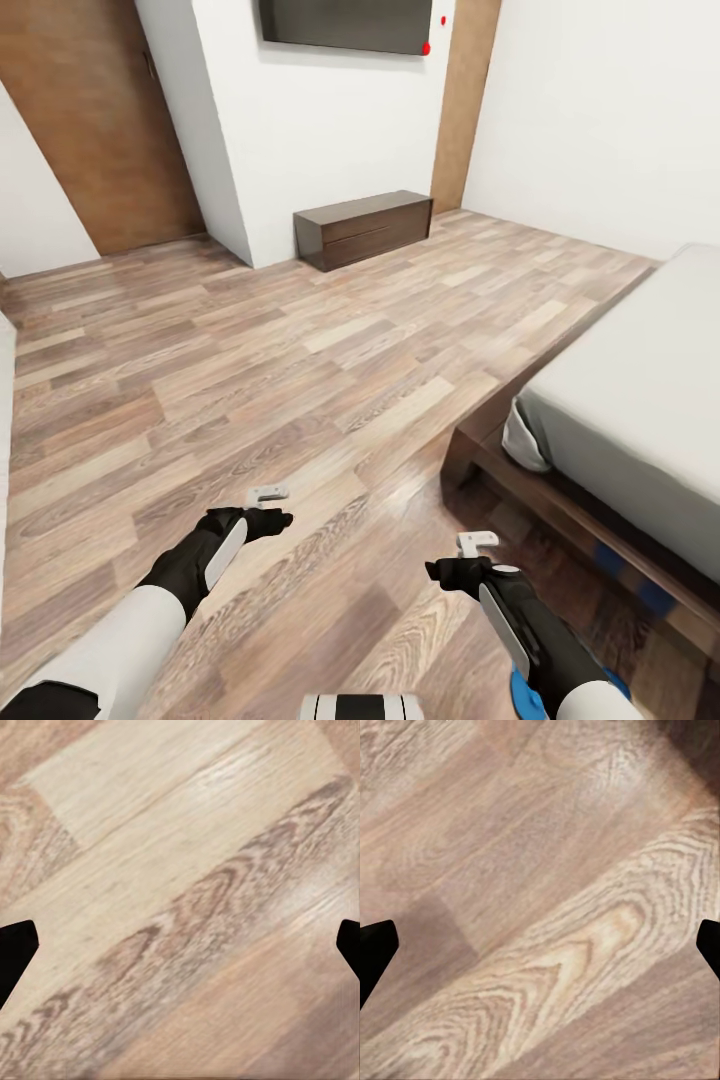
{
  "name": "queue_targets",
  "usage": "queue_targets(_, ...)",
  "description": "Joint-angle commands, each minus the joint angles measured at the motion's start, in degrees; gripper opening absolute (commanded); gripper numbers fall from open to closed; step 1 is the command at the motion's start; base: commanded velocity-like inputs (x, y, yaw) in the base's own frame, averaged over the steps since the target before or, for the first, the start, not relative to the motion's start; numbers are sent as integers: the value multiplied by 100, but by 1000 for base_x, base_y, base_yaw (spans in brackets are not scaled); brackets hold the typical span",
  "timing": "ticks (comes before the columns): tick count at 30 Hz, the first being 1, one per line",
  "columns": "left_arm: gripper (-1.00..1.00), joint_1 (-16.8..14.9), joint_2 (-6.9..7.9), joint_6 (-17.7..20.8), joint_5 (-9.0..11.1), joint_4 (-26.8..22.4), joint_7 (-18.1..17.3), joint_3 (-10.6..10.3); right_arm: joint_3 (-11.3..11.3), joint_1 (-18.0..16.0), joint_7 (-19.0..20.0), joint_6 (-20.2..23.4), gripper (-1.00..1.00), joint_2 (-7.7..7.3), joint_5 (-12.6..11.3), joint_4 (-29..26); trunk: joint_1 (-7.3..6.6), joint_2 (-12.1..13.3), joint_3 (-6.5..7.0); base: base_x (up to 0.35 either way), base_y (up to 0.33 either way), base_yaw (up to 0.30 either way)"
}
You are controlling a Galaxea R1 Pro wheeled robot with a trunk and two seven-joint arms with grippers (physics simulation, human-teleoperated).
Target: In the bedroom, move the book from the bed onto either nightstand, and place the two sandals side by side next to the bed.
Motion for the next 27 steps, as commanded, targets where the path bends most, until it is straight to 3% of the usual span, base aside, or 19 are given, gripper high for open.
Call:
queue_targets(1, 100, -4, 6, 19, 46, -7, 32, -34, 14, -1, -9, 25, 100, -7, -33, -10, -1, -2, -5, 0, 0, 269)
queue_targets(11, 100, -4, 12, 18, 78, -7, 37, -34, 13, -1, -5, 25, 100, -7, -33, -10, -1, -2, -5, 40, 0, 269)
queue_targets(22, 100, 3, 21, 11, 81, -7, 28, -31, 14, -1, 2, 29, 100, -7, -25, -10, -1, -2, -5, 304, 17, 259)
queue_targets(27, 100, 6, 23, 11, 81, -7, 28, -30, 14, -1, 5, 35, 100, -7, -25, -10, -1, -2, -5, 331, 96, 106)
